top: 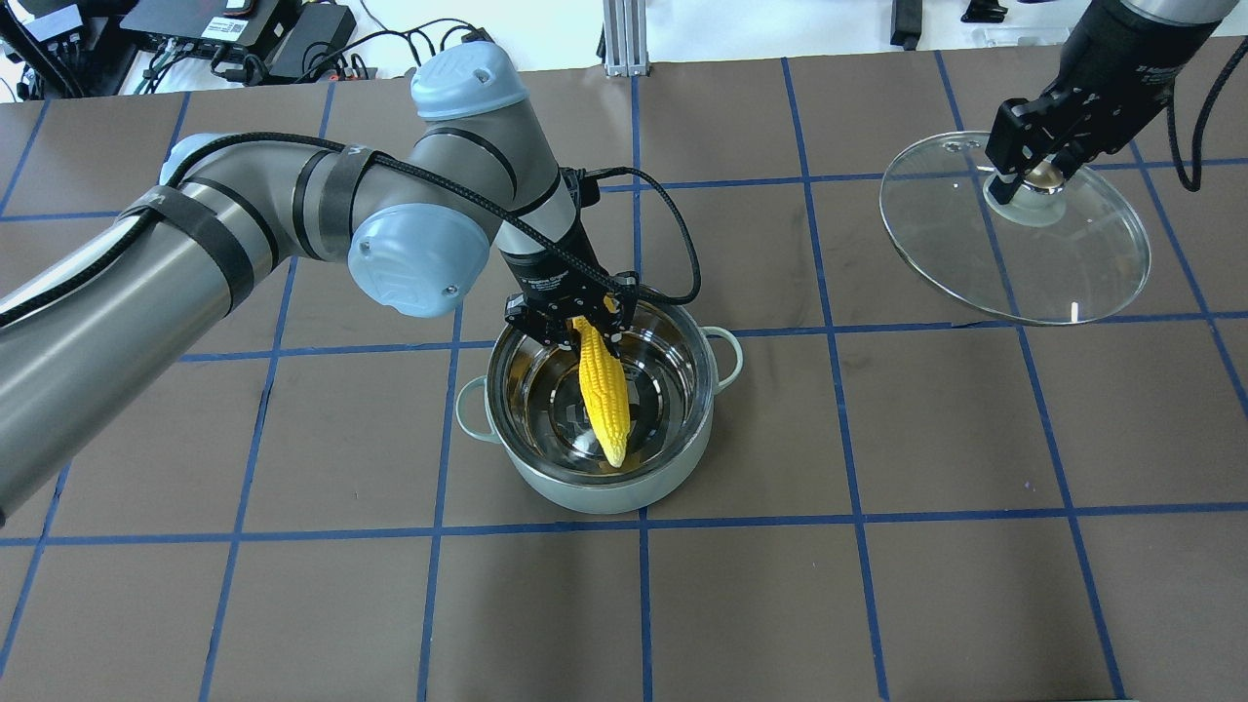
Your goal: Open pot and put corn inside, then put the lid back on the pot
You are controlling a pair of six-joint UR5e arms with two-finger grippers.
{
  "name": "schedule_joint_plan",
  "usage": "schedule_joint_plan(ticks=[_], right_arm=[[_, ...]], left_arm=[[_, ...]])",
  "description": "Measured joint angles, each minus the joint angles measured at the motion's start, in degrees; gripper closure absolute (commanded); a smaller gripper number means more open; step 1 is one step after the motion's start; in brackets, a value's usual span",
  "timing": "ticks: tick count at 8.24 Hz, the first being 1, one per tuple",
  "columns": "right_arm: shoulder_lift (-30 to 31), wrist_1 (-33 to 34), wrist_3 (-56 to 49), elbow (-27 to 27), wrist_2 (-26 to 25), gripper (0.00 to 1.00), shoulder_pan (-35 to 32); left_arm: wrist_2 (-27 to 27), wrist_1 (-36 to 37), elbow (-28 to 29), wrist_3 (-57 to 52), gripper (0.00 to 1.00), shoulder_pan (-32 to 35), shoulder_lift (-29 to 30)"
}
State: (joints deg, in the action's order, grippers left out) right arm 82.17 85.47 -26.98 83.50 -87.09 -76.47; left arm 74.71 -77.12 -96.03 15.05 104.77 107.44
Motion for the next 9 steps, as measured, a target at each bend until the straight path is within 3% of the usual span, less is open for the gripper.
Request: schedule_joint_plan(ticks=[1, 2, 7, 9], right_arm=[[0.0, -0.1, 0.2, 0.0, 0.1, 1.00, 0.0], [0.1, -0.1, 0.4, 0.1, 0.2, 1.00, 0.0], [0.5, -0.1, 2.1, 0.4, 0.3, 1.00, -0.3], [0.6, 0.1, 4.2, 0.4, 0.3, 1.00, -2.1]], left_arm=[[0.0, 0.0, 0.0, 0.1, 0.11, 0.0, 0.1], [0.1, 0.0, 0.0, 0.1, 0.00, 0.0, 0.1], [0.5, -0.9, 0.4, 0.0, 0.00, -0.1, -1.0], [4.2, -2.8, 1.1, -0.2, 0.00, -0.9, -2.4]])
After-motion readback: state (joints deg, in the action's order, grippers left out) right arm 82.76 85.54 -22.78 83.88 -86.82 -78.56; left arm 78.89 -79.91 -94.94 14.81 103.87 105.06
